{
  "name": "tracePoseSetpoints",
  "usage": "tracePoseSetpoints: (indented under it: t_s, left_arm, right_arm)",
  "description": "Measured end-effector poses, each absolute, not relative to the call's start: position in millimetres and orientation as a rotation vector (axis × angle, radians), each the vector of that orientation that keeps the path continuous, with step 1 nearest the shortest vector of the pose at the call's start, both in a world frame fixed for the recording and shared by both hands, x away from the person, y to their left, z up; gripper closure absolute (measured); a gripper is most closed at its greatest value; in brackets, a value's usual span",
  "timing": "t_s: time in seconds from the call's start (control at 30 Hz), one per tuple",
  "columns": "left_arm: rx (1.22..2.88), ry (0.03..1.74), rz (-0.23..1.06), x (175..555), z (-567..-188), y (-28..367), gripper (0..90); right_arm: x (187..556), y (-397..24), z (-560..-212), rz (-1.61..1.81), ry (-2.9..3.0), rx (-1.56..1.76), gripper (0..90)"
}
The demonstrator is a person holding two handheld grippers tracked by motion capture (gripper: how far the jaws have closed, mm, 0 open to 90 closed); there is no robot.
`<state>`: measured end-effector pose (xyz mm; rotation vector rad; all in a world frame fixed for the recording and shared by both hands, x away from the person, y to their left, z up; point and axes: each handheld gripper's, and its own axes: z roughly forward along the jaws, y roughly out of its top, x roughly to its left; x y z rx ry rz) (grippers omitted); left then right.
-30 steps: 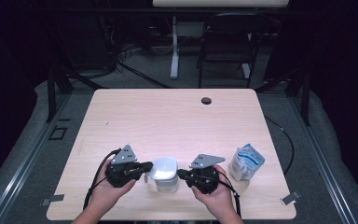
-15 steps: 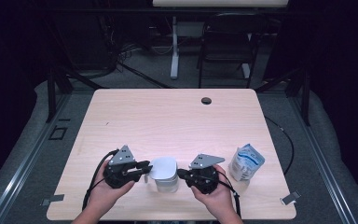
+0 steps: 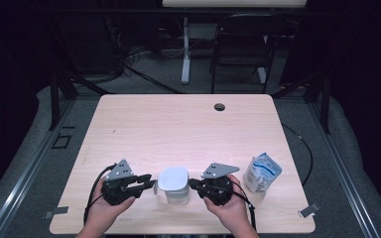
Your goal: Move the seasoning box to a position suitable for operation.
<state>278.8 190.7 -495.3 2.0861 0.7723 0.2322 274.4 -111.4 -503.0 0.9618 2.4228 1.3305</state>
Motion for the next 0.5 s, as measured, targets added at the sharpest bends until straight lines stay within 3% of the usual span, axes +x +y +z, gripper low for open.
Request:
tracePoseSetpoints:
  t_s: [0.5]
  left_arm:
    - [2.068, 0.749, 0.198, 275.6, -507.5, 198.5, 72.1]
  right_arm:
    - [276.4, -110.5, -504.0, 1.304, 2.439, 0.968, 87.4]
